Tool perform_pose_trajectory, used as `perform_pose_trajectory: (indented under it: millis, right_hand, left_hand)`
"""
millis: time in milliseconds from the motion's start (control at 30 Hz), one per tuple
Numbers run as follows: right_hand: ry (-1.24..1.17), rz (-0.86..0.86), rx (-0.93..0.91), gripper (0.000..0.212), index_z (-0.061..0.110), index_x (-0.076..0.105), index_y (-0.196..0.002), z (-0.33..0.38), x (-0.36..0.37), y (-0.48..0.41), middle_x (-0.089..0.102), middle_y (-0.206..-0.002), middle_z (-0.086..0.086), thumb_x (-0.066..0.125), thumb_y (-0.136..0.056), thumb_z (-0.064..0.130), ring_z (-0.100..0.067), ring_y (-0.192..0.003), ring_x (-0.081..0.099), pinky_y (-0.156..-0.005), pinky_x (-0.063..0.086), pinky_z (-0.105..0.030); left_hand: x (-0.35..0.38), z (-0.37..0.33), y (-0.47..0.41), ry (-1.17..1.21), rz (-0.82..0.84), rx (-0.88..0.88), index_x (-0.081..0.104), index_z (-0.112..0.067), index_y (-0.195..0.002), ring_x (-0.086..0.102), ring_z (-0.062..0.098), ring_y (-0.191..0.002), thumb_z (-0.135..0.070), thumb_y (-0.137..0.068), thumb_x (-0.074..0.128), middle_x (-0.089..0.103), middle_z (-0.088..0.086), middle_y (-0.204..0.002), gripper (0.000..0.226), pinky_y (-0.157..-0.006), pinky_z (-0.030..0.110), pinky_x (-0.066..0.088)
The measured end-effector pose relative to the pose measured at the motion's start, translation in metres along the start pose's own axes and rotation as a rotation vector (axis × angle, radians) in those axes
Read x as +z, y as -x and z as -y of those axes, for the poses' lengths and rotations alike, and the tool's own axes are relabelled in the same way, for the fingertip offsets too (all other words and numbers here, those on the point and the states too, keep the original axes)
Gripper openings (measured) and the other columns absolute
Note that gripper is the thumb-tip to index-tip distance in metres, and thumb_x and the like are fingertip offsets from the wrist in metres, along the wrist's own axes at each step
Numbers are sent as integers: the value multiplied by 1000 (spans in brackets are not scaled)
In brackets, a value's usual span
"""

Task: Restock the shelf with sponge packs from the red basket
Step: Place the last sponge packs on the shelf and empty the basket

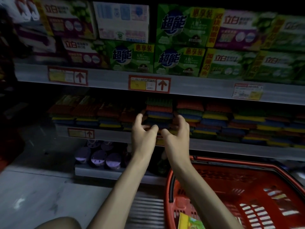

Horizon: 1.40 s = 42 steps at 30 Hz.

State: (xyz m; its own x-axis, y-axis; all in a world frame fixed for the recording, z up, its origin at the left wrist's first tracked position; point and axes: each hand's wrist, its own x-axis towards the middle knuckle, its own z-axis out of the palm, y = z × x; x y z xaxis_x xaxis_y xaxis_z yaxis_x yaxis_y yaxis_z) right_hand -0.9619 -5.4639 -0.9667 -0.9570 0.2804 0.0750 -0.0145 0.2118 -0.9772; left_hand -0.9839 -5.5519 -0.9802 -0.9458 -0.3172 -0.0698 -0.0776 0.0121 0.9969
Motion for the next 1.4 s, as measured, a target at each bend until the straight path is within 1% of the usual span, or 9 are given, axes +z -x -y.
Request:
perform_pose_trajectory:
  millis: [67, 167, 333, 567, 667, 933, 1033, 1233, 1400]
  right_hand:
    - [-3, -4, -8, 67, 24, 33, -155, 0, 1, -1, 36, -143, 8, 61, -95, 11, 19, -103, 51, -84, 59, -36]
    - [0, -2, 1, 65, 26, 35, -153, 0, 1, -1, 35, -137, 12, 62, -95, 13, -6, -108, 55, -87, 59, -49]
    - [-2, 5, 6, 64, 24, 36, -154, 0, -4, 0, 38, -138, 11, 61, -96, 12, -5, -103, 58, -88, 59, -46]
    - [17, 30, 26, 65, 21, 34, -156, 2, -9, 0, 36, -139, 12, 61, -97, 15, -9, -106, 59, -91, 59, -45]
    - [14, 35, 23, 67, 23, 34, -156, 0, -9, 0, 35, -140, 14, 62, -96, 18, -21, -122, 57, -96, 57, -49]
    - [7, 30, -26, 63, 25, 37, -154, -6, -15, 0, 45, -146, 4, 60, -97, 12, -4, -110, 57, -91, 59, -34]
    - [17, 51, -82, 61, 26, 42, -151, -10, -23, 2, 46, -143, 8, 61, -96, 10, 15, -109, 54, -78, 49, -7]
    - [152, 98, -170, 50, 36, 52, -142, -24, -53, 12, 51, -137, 17, 68, -95, 26, 13, -117, 49, -95, 44, -10]
    - [373, 176, -231, 56, 31, 53, -143, -52, -99, 25, 50, -136, 16, 72, -92, 41, 7, -123, 47, -97, 38, -6]
  left_hand:
    - [-1, -1, 0, 0, -1, 0, 34, -26, -157, 61, 14, -109, -15, -95, 67, 63, 6, -122, 71, -86, 28, 45]
    - [-1, -1, 1, -11, -4, 7, 38, -26, -154, 57, -3, -92, -13, -95, 67, 65, 5, -118, 67, -72, 16, 42]
    - [-2, 1, 3, -10, 16, 5, 38, -26, -154, 54, -9, -86, -15, -96, 67, 68, 3, -114, 66, -68, 13, 39]
    - [1, 4, 2, 4, 36, 26, 36, -29, -156, 62, 5, -102, -16, -96, 68, 68, 2, -116, 69, -79, 25, 45]
    - [-1, 3, 1, 3, 31, 23, 37, -26, -157, 60, -1, -97, -16, -96, 68, 69, -1, -111, 69, -85, 27, 43]
    - [-8, 2, 6, -68, 26, 44, 42, -27, -152, 52, -31, -77, -15, -95, 68, 67, -7, -108, 64, -68, 7, 37]
    - [-12, 6, 14, -100, 38, 100, 50, -29, -145, 64, -9, -95, -12, -94, 70, 63, -7, -126, 58, -70, 9, 47]
    - [-23, 15, 38, -256, 111, 253, 59, -36, -133, 63, -5, -105, -18, -95, 70, 61, -17, -125, 44, -76, 9, 50]
    - [-23, 30, 67, -472, 221, 356, 59, -36, -135, 52, -4, -122, -28, -95, 70, 56, -20, -130, 42, -97, 17, 43]
